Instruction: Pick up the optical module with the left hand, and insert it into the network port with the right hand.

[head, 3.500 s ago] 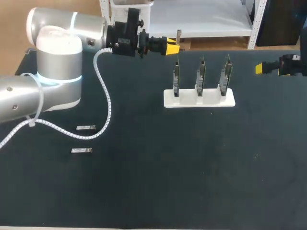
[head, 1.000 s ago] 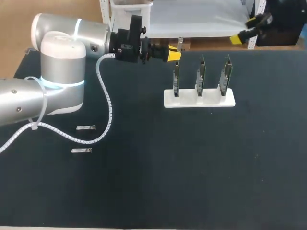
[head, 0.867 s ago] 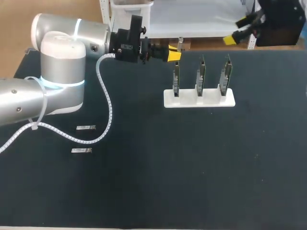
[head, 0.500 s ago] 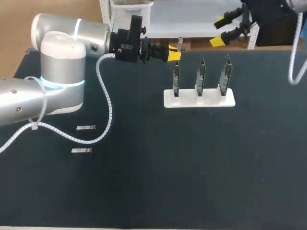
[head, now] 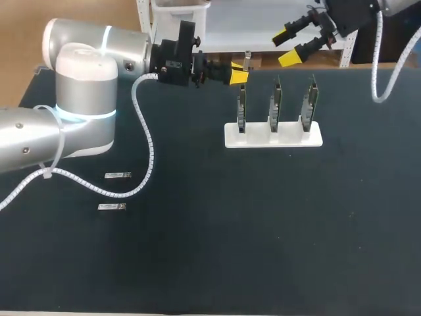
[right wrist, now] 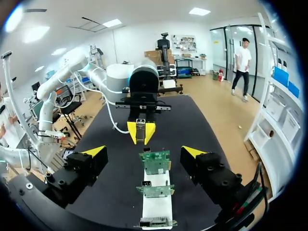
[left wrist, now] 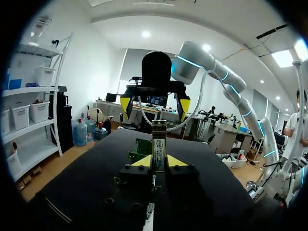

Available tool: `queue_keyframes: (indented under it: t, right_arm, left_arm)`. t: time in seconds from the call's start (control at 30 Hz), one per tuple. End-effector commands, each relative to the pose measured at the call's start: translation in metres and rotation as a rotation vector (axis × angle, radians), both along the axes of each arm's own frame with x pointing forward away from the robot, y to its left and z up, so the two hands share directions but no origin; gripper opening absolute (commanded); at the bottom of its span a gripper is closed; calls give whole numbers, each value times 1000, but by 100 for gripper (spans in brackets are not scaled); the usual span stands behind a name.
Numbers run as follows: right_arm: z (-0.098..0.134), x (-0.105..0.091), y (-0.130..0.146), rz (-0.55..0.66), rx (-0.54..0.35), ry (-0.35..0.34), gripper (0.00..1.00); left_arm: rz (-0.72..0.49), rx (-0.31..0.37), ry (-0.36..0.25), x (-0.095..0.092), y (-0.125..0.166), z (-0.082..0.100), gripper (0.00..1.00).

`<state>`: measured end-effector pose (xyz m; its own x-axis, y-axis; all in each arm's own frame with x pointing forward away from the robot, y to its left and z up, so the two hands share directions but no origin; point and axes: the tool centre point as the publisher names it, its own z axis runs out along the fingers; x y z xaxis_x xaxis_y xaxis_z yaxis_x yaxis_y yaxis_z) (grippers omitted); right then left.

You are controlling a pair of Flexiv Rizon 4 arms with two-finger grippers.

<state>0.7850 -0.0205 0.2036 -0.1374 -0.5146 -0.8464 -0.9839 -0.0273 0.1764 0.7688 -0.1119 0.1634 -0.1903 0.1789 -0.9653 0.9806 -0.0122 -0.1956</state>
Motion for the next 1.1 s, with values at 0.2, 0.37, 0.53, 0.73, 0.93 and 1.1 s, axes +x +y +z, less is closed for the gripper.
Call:
queue_keyframes:
  t: [0.2,0.37,0.53,0.73,0.93,1.1]
  right_arm:
    - [-2,-10,4,-79,33,-53,100]
    - [-2,-15,8,-120,47,-71,100]
    - [-3,-16,13,-121,54,-67,100]
    - [-2,-15,21,-100,64,-60,100]
    - [-1,-14,28,-80,62,-57,100]
    - [-1,-14,34,-68,56,-54,100]
  left_arm:
    - [1,1,0,0,0,0,0]
    - [1,1,0,0,0,0,0]
    - [1,1,0,0,0,0,0]
    - [1,1,0,0,0,0,0]
    - [1,1,0,0,0,0,0]
    - [1,1,0,0,0,0,0]
